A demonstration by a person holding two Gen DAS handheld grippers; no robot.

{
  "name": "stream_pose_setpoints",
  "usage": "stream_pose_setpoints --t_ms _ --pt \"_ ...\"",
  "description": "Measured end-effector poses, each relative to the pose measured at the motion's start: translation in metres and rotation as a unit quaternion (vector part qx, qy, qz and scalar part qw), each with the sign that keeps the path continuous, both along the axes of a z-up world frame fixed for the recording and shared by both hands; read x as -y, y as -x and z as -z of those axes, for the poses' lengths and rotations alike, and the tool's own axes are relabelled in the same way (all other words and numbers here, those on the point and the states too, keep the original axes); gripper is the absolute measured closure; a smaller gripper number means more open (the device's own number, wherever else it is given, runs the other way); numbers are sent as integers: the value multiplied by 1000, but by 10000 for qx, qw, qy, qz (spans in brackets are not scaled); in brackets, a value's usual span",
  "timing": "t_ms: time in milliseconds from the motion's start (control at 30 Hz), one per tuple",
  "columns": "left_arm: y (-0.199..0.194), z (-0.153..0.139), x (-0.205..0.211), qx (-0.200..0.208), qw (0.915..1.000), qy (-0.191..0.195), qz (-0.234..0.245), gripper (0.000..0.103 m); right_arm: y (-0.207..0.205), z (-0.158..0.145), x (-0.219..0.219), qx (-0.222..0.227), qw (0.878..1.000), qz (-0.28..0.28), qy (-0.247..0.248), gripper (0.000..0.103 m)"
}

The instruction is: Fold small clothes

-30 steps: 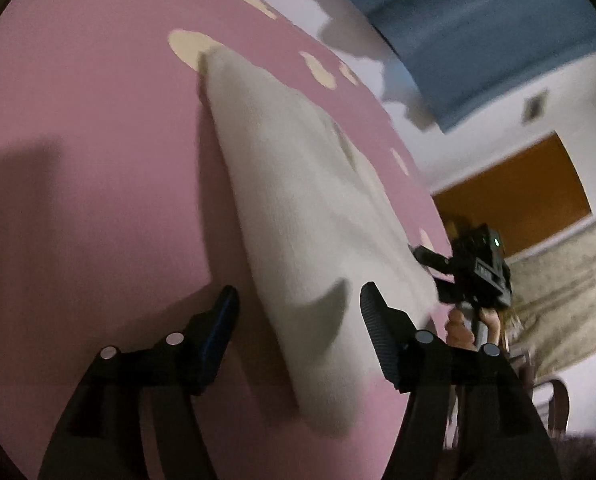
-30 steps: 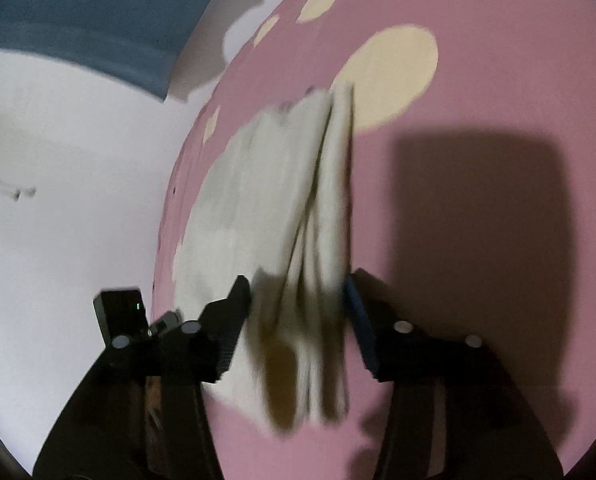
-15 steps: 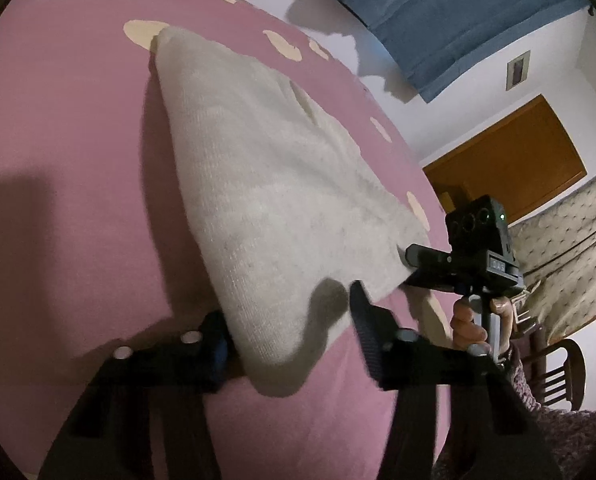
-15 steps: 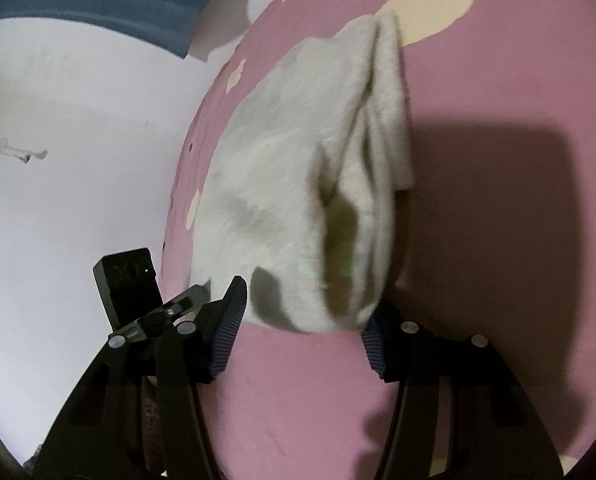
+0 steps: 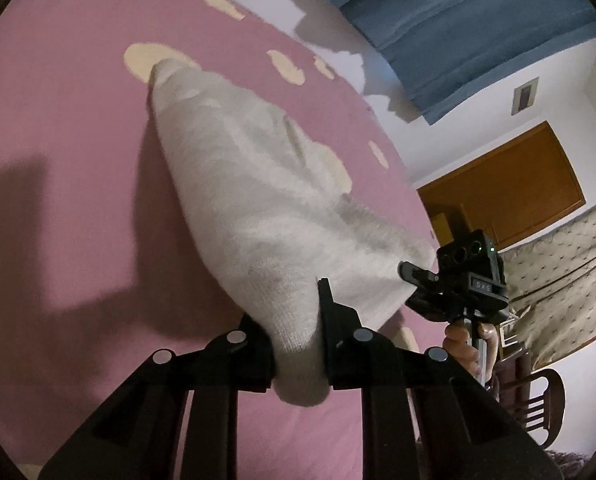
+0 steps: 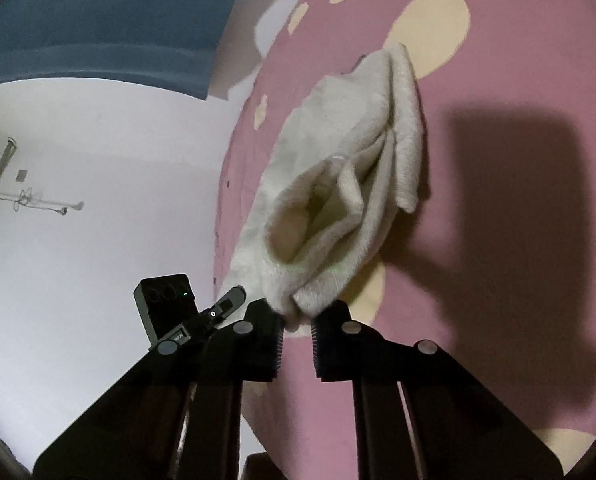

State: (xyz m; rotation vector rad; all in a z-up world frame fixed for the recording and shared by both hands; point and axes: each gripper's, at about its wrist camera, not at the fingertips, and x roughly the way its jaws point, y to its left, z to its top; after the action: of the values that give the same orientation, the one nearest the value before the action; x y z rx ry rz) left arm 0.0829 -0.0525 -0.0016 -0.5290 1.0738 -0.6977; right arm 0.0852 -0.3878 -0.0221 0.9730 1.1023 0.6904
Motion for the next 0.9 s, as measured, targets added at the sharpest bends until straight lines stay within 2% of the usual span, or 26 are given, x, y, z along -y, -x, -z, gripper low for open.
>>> stream_pose_setpoints --t_ms 133,233,367,467,567,633,667,833,867,900 --pt "6 23 3 -35 9985 -545 -8 84 1 29 4 -286 9992 -35 275 92" --pt "10 33 3 36 9974 -719 -52 80 2 45 7 -371 9989 -3 288 93" --pt "16 32 4 268 9962 -827 -103 78 4 39 4 -156 9990 -73 420 92" --pt "24 28 6 515 9927 -1077 -190 72 10 37 6 -35 9990 -25 449 90" --pt "30 22 7 707 9889 -1267 -304 66 21 24 6 142 9967 -21 794 71" --pt "32 20 7 810 9864 -1381 -381 63 28 9 9 380 9927 110 1140 55" --pt "33 19 7 835 9855 -1415 -417 63 30 4 10 462 9914 178 1210 54" --pt "35 19 4 843 9843 -1455 -539 56 26 8 19 406 9907 387 1239 54" --pt "35 20 3 830 9844 -1445 -567 56 25 11 19 384 9906 376 1257 56" --pt "35 20 2 824 9843 -1447 -592 54 24 15 18 370 9900 366 1312 65"
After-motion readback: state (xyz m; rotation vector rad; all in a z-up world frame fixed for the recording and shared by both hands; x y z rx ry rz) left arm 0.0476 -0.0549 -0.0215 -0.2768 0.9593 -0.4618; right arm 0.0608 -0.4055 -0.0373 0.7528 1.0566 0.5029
